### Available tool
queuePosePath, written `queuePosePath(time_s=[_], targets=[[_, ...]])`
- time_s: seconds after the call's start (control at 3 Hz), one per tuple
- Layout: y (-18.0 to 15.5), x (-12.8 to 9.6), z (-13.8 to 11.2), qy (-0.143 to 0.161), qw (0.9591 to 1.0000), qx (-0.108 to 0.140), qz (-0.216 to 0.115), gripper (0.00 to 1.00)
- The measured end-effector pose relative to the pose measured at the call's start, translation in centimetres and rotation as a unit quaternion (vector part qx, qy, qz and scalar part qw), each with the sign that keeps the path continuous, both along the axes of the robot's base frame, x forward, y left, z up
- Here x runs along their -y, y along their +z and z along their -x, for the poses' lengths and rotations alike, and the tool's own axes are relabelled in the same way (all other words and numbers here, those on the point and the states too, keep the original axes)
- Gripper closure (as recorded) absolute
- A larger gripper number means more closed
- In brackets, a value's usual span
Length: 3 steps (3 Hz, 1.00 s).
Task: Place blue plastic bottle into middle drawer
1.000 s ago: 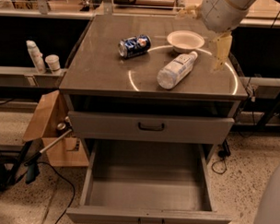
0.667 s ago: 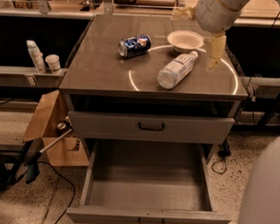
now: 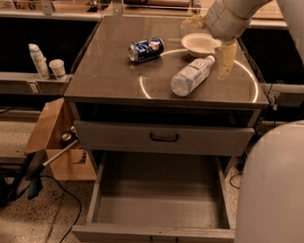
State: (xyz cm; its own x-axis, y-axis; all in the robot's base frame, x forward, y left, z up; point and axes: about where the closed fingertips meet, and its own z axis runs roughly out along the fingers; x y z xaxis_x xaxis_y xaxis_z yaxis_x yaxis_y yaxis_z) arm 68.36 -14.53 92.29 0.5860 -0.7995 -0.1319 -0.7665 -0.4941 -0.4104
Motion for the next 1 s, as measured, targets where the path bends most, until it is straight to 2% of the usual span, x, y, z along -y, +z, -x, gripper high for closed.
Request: queuePosePath(time_s=[0.33, 0.67, 1.0], targets=[[-2.58, -0.16, -1.98, -0.003, 0.9999, -0.014, -0.006, 0.0], [-2.58, -0.16, -1.98, -0.003, 0.9999, -0.014, -0.006, 0.0], [-3.39, -0.71, -2.32, 0.003, 0.9997, -0.025, -0.009, 0.0]])
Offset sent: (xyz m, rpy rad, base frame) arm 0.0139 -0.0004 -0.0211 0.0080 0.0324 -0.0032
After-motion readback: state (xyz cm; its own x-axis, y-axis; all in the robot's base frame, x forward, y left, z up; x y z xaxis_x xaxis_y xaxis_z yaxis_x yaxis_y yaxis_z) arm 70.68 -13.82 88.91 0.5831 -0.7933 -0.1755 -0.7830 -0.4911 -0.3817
